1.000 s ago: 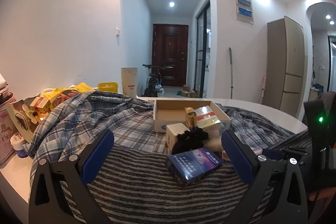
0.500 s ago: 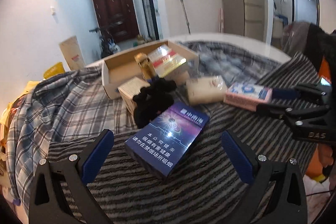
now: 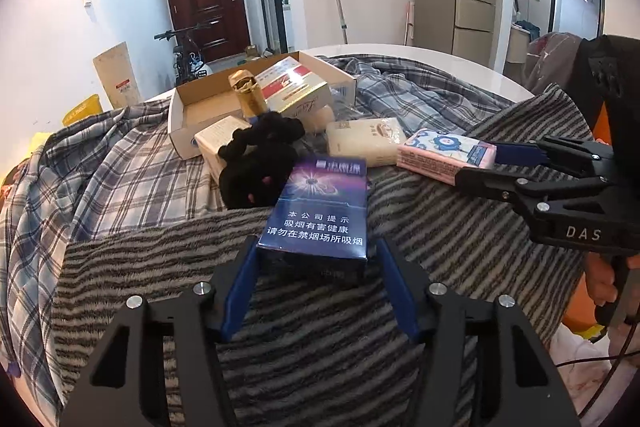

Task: Organize objects
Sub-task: 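Grasp the blue-purple cigarette pack with the left tool while the right tool holds the tissue pack, then lift both packs and carry them over the open cardboard box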

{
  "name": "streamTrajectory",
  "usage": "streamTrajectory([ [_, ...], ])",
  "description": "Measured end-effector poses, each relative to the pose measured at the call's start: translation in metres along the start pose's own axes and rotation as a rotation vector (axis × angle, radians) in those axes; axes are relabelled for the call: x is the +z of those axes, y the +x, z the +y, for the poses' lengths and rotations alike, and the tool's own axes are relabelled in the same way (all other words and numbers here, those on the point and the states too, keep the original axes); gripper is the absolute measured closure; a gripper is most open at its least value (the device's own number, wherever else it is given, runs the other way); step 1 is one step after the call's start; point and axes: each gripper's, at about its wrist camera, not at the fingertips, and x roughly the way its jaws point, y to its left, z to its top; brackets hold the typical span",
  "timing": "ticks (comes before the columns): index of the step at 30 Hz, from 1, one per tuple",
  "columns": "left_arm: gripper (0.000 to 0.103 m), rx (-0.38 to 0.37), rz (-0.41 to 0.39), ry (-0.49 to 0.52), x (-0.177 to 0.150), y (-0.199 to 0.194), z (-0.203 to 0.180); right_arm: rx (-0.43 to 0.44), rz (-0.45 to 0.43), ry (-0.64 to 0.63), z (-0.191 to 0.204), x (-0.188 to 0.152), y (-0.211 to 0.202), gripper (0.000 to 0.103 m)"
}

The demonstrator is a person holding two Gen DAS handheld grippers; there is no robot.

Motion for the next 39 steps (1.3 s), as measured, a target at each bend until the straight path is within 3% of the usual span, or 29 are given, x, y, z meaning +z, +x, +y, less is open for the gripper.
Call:
streamTrajectory([
  [5,0.041,-0.053,0.084,-0.025,0.018,0.021,-0.001,0.001,-0.001,-0.005,0.003,0.002,0.001,0.049],
  [14,0.041,-0.047,0.113,-0.056,0.038,0.043,0.005,0.0,-0.001,-0.004,0.001,0.005,0.005,0.045],
  [16,0.049,-0.049,0.122,-0.06,0.039,0.047,0.004,0.0,0.006,-0.003,0.0,0.006,0.007,0.045],
  [19,0.05,-0.054,0.128,-0.06,0.039,0.049,0.003,0.001,0.012,-0.004,-0.001,0.006,0.009,0.045],
  [27,0.051,-0.014,0.021,-0.092,0.033,0.017,0.002,-0.004,0.016,-0.008,0.0,0.007,0.011,0.043],
  [34,0.051,0.096,-0.093,-0.156,0.022,-0.019,0.006,-0.016,0.012,-0.015,0.001,0.008,0.011,0.042],
  [37,0.051,0.103,-0.11,-0.2,0.019,-0.025,0.013,-0.031,0.013,-0.026,0.004,0.009,0.013,0.042],
  [38,0.051,0.107,-0.114,-0.207,0.018,-0.027,0.014,-0.039,0.012,-0.03,0.005,0.009,0.013,0.044],
  [39,0.051,0.114,-0.12,-0.213,0.017,-0.028,0.015,-0.042,0.012,-0.034,0.005,0.009,0.014,0.054],
])
